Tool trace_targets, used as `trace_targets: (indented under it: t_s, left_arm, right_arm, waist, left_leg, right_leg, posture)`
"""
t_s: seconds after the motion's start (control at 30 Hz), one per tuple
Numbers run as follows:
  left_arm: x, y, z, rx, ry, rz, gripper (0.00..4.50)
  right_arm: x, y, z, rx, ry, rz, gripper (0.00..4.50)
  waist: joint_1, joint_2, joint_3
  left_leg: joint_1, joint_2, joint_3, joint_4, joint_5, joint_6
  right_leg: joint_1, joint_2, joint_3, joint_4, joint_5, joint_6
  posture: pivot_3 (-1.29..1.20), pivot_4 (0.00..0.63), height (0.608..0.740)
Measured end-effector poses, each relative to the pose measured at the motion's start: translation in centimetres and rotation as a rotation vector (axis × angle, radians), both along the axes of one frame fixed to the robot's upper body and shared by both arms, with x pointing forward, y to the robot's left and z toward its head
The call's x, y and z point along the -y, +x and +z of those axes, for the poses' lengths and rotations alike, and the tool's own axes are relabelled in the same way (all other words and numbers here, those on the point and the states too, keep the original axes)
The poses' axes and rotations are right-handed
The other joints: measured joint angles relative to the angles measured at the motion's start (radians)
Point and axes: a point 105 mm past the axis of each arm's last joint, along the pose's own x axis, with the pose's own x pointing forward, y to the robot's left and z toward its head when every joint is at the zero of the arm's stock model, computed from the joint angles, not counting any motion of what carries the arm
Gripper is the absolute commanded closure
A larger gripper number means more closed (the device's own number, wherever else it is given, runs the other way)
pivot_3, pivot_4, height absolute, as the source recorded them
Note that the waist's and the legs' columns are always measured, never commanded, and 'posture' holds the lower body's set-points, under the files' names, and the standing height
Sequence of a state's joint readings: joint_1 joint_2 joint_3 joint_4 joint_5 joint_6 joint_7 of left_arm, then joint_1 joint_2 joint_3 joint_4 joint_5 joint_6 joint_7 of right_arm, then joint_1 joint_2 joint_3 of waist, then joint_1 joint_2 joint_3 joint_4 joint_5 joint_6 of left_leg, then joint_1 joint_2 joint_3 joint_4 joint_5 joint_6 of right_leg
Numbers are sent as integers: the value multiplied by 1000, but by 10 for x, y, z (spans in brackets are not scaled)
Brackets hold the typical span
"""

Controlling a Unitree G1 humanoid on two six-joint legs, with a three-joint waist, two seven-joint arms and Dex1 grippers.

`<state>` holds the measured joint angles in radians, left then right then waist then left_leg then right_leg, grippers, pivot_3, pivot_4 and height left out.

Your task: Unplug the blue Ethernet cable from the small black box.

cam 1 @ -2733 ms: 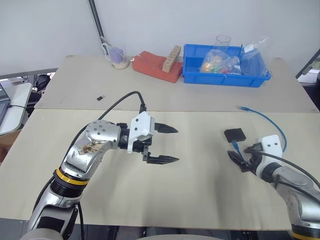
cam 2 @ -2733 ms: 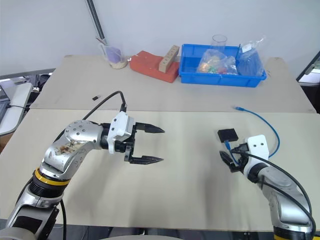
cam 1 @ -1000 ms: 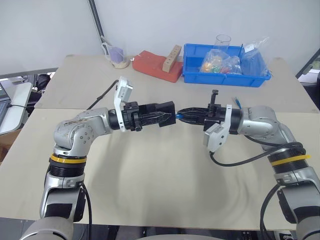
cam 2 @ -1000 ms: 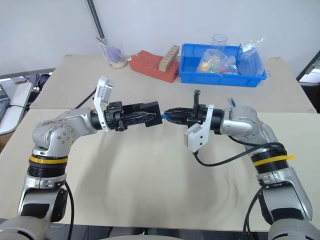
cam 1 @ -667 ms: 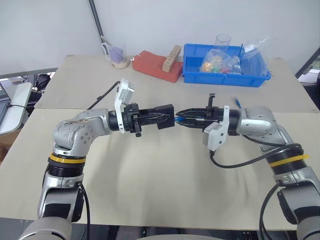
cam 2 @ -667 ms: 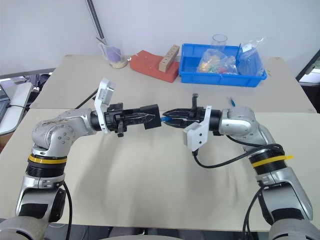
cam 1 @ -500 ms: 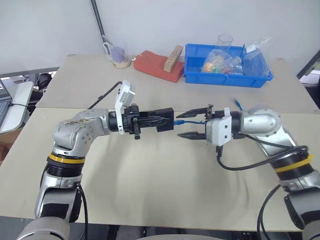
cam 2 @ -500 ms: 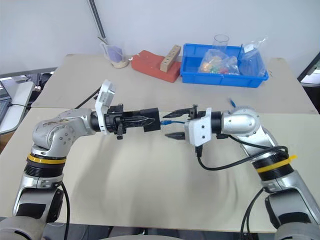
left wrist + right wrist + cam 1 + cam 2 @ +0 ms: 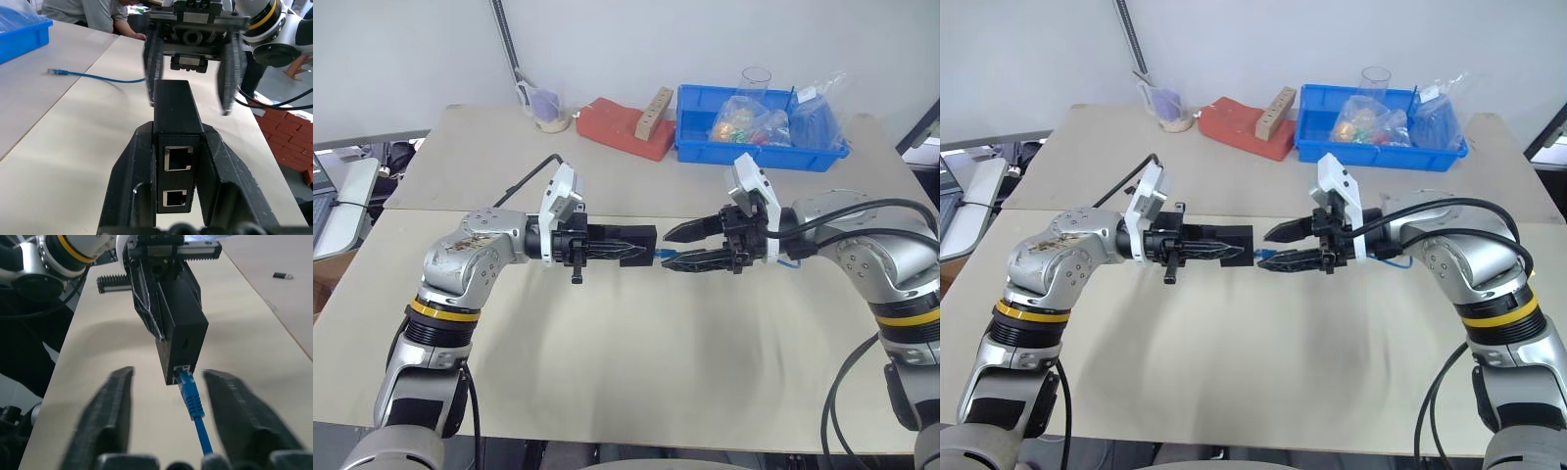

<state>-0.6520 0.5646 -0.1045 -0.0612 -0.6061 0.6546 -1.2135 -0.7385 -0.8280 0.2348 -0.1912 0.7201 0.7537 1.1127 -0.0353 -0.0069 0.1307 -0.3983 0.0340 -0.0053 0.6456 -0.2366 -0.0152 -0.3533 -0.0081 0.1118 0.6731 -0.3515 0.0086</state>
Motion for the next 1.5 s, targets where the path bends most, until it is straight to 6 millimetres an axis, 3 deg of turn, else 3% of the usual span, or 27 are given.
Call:
trace_targets:
  t_s: [0.8, 1.03, 1.5]
  left_arm:
    - [1, -4, 1, 1, -4, -30, 3928]
    - [1, -4, 1, 11, 6, -28, 3928]
    - [2, -8, 0, 36, 12, -48, 3928]
  right_arm:
    - [-3, 8, -14, -3, -39, -2, 2435]
    - [-4, 6, -15, -11, -45, 21, 4490]
    - [-3, 4, -16, -48, -49, 54, 4490]
  waist:
    - [-2, 0, 0]
    - [-2, 0, 0]
    - [-2, 0, 0]
  left_leg:
    - [0, 0, -1, 0, 0, 0]
    - [0, 0, -1, 0, 0, 0]
    - [0, 0, -2, 0, 0, 0]
  right_leg:
    - [0, 0, -1, 0, 0, 0]
    - [0, 0, -2, 0, 0, 0]
    - [0, 0, -2, 0, 0, 0]
  posture:
    - [0, 150, 740]
    - [0, 150, 740]
    - [0, 150, 740]
